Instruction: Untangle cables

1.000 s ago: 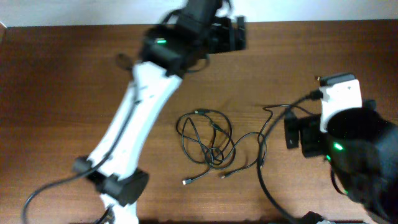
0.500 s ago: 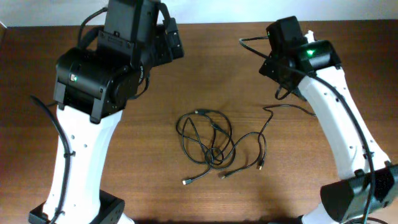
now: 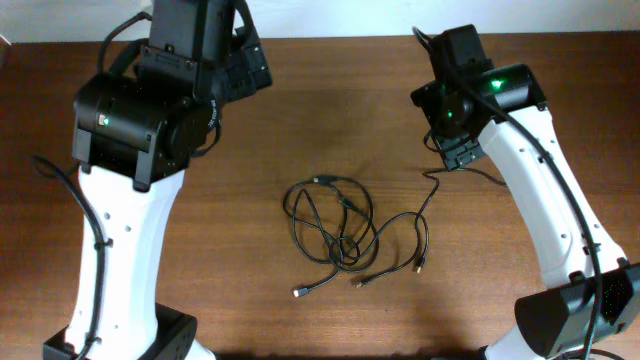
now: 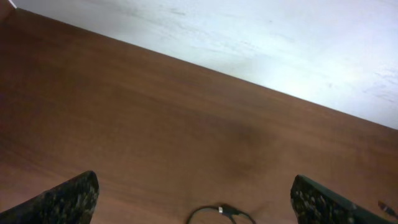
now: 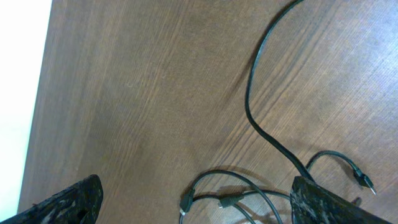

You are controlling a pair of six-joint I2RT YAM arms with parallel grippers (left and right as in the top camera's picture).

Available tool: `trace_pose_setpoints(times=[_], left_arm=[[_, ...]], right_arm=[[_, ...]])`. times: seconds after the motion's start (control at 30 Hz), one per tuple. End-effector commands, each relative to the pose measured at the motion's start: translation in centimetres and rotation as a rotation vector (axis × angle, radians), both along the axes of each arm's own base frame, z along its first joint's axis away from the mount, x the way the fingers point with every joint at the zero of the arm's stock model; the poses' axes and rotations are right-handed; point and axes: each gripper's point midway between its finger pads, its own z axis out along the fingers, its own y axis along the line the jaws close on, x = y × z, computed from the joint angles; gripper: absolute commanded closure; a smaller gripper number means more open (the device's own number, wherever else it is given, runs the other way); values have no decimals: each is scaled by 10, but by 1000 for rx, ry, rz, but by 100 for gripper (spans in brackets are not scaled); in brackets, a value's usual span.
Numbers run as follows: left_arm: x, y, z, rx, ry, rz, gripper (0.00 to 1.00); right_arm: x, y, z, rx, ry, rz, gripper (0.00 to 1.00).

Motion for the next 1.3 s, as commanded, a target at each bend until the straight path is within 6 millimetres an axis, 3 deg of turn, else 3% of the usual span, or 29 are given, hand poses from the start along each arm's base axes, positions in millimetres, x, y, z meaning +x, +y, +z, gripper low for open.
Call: trace_pose_setpoints(times=[0.0,0.1,0.23,0.33,0.4,0.5,0.57,0.63,0.67,0.7,0.8,0.83,0.93,1.0,1.03,1.1,1.17,1.27], left_arm=[[-3,18,13,47,-48,55,1],[-6,22,12,68,-37,71,1],[-6,23,11,72,-33,73,1],[-8,25,10,80,-27,79,1],[-8,29,11,98,-30,97,1],[-8,31,11,103,-31,103,1],[-9,31,11,105,-28,103,1],[-9,31,11,103,-28,104,1],[-9,31,10,101,-28,105,1],[-9,31,10,100,-25,108,1],[-10,31,9,96,-21,113,1],[-10,33,10,83,-28,136,1],[-6,31,14,67,-57,140,1],[-2,30,19,56,-80,141,1],[1,29,22,47,-99,142,1],[4,28,26,37,-121,143,1],[6,27,30,30,-137,144,1],[7,26,31,28,-144,144,1]], right_arm=[[-8,-17,18,-24,-44,-107,6],[-8,-28,24,-38,-80,-213,5],[-16,-29,11,53,-56,-460,1],[-37,-42,2,-28,18,-486,1],[-31,-47,5,-59,-16,-482,2],[33,-53,51,-230,-304,-188,3],[87,-34,116,-413,-582,177,3],[114,-18,173,-642,-783,436,2],[120,-11,194,-775,-839,557,2],[120,-6,200,-889,-837,674,2],[106,-10,181,-1007,-683,854,2],[90,-16,181,-994,-648,880,3],[60,-27,192,-952,-678,911,2],[41,-42,177,-918,-674,926,2],[27,-57,160,-902,-673,916,2],[10,-80,146,-907,-696,870,0],[-9,-112,146,-840,-754,683,1],[-23,-132,151,-807,-797,567,1]])
